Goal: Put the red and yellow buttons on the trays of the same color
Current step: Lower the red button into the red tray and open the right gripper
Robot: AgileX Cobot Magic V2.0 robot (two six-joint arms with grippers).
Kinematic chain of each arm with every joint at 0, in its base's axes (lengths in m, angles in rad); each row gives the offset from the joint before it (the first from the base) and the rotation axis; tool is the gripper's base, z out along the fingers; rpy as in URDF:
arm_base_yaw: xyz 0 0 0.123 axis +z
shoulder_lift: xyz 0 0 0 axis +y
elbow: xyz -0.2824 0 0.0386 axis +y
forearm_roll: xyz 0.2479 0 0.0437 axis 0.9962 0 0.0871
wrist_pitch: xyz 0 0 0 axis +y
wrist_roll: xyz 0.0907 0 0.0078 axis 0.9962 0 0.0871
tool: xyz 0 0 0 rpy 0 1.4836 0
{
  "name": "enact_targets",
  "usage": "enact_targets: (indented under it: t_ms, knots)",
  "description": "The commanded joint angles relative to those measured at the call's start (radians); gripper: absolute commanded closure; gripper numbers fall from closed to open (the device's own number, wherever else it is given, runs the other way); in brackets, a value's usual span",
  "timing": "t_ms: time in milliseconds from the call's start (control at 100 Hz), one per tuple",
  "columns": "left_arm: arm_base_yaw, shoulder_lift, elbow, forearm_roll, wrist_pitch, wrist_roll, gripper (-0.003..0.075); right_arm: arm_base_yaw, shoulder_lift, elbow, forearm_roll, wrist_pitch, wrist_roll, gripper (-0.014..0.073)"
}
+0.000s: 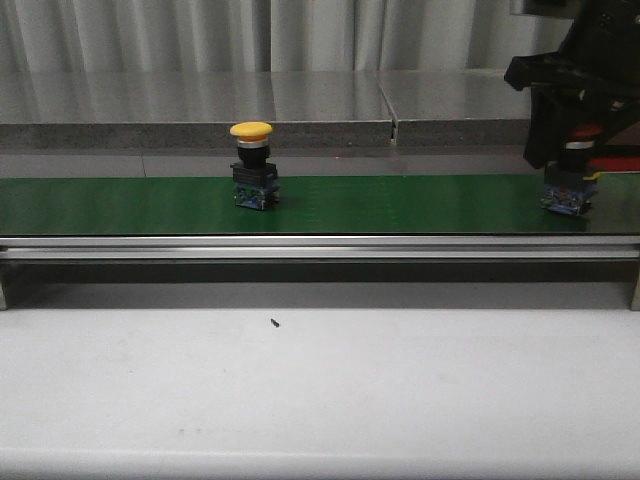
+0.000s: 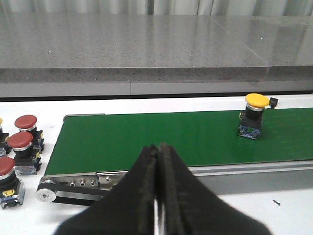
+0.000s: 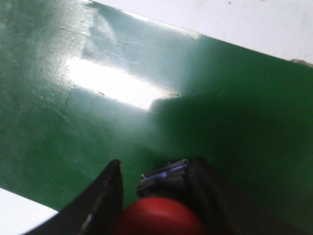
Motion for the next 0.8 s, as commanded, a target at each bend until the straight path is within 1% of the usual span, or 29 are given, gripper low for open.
enact_targets:
  t_ms: [0, 80, 210, 320, 410, 580, 790]
  knots:
    - [-0.006, 0.004, -0.028, -0.009, -0.083, -0.004, 0.0739, -0.038, -0.053, -0.076, 0.005, -0.001, 0.007, 0.0479]
    - [-0.006, 0.004, -0.028, -0.009, -0.083, -0.004, 0.0739, -0.088, -0.053, -0.137, 0.005, 0.021, 0.013, 0.0479]
    - [-0.006, 0.004, -0.028, -0.009, -0.085, -0.004, 0.0739, -0.212, -0.032, -0.231, 0.005, 0.033, 0.013, 0.0479]
    - [-0.006, 0.004, -0.028, -0.009, -0.085, -0.004, 0.0739, -0.315, 0.026, -0.311, 0.005, 0.02, 0.013, 0.0479]
    - [-0.006, 0.004, -0.028, -0.009, -0.085, -0.004, 0.0739, -0.379, 0.094, -0.381, 0.005, 0.025, 0.013, 0.0479]
    - [-0.006, 0.004, -0.028, -0.009, -0.085, -0.004, 0.0739, -0.44, 0.223, -0.491, 0.006, 0.036, 0.013, 0.0479]
    - [-0.006, 0.004, -0.028, -0.009, -0.085, -0.004, 0.0739, -0.448, 0.357, -0.576, 0.02, 0.033, 0.013, 0.0479]
